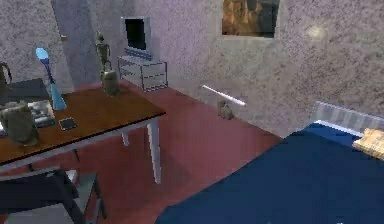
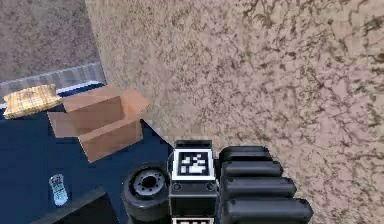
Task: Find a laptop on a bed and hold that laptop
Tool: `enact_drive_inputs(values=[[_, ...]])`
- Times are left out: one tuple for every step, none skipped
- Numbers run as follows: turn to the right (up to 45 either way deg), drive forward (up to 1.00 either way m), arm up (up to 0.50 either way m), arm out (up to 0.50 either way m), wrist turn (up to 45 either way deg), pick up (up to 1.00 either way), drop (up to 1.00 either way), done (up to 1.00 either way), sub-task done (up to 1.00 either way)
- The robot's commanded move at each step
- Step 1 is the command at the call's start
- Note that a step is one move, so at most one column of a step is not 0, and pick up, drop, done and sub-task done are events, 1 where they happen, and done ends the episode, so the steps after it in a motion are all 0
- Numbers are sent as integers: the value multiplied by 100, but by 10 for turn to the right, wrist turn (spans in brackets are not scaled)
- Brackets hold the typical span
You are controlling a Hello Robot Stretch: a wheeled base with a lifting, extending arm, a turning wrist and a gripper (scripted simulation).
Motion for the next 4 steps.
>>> enact_drive_inputs(values=[[450,0,0,0,0,0,0,0,0],[450,0,0,0,0,0,0,0,0],[360,0,0,0,0,0,0,0,0],[0,10,0,0,0,0,0,0,0]])
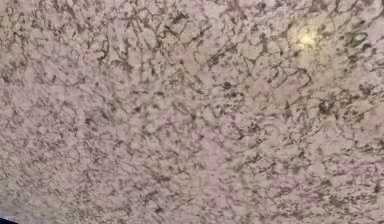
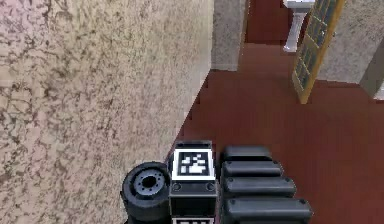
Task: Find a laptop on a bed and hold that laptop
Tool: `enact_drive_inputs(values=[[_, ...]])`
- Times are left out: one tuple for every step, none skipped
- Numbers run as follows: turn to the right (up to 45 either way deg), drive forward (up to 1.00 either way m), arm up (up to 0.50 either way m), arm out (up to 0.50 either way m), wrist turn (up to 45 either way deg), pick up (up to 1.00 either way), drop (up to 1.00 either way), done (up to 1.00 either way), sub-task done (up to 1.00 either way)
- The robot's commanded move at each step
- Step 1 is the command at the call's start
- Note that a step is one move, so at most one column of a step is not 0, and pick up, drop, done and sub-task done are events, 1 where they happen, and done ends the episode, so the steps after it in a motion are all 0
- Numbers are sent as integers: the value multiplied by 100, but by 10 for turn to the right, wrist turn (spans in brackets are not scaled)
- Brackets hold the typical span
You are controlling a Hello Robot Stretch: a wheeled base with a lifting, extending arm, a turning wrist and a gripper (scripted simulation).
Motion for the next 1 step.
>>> enact_drive_inputs(values=[[-450,0,0,0,0,0,0,0,0]])
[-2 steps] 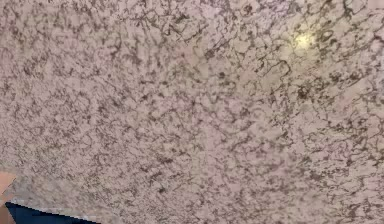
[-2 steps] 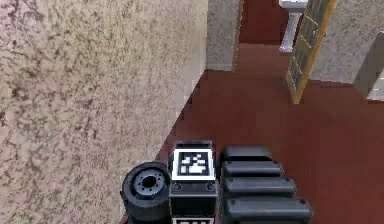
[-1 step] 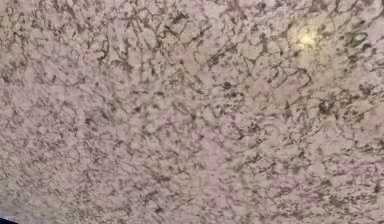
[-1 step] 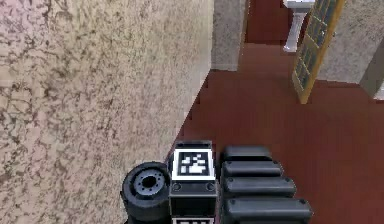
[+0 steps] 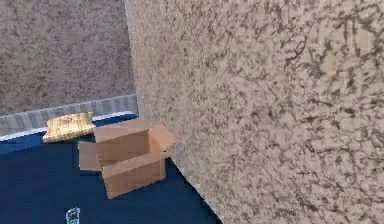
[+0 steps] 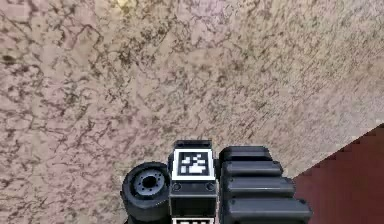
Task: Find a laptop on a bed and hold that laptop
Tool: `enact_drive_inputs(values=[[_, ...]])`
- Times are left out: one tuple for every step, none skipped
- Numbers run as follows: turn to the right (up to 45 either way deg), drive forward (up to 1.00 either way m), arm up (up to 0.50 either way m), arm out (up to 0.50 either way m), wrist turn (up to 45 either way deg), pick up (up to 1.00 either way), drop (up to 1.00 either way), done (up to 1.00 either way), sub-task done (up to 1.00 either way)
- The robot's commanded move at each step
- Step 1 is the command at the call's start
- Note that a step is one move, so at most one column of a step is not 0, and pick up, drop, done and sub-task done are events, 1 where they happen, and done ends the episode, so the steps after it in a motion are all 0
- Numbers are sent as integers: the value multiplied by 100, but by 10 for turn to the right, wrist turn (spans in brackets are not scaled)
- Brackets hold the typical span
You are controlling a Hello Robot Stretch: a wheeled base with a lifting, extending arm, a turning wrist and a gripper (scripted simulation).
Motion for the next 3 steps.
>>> enact_drive_inputs(values=[[-450,0,0,0,0,0,0,0,0],[-450,0,0,0,0,0,0,0,0],[-360,0,0,0,0,0,0,0,0]])
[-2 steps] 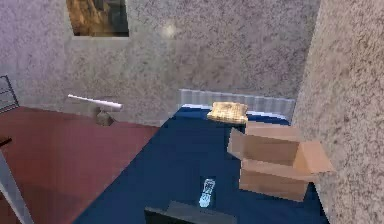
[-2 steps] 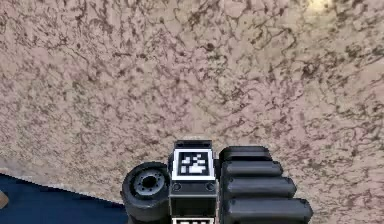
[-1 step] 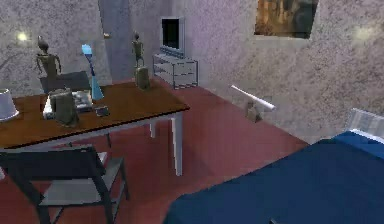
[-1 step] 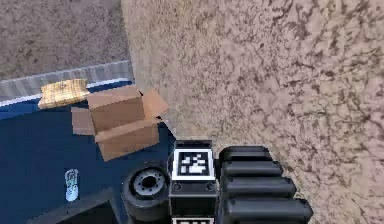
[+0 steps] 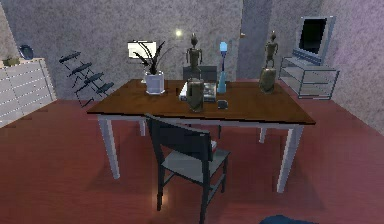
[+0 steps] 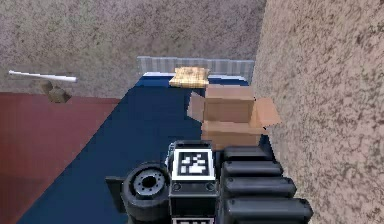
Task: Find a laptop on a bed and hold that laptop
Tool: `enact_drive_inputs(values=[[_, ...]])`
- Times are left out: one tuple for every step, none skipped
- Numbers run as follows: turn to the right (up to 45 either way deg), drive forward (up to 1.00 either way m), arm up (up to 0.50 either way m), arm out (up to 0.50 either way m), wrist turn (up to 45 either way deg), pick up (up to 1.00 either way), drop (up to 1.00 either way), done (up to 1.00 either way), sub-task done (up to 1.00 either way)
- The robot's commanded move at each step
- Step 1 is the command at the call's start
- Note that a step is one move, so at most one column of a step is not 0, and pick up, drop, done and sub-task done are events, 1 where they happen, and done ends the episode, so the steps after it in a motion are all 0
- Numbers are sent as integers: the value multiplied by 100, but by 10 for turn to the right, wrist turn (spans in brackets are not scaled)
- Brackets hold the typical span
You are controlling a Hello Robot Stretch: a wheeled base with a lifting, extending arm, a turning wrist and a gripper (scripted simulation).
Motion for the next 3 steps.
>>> enact_drive_inputs(values=[[0,0,0,18,0,0,0,0,0],[0,0,0,0,450,0,0,0,0],[0,0,0,0,450,0,0,0,0]])
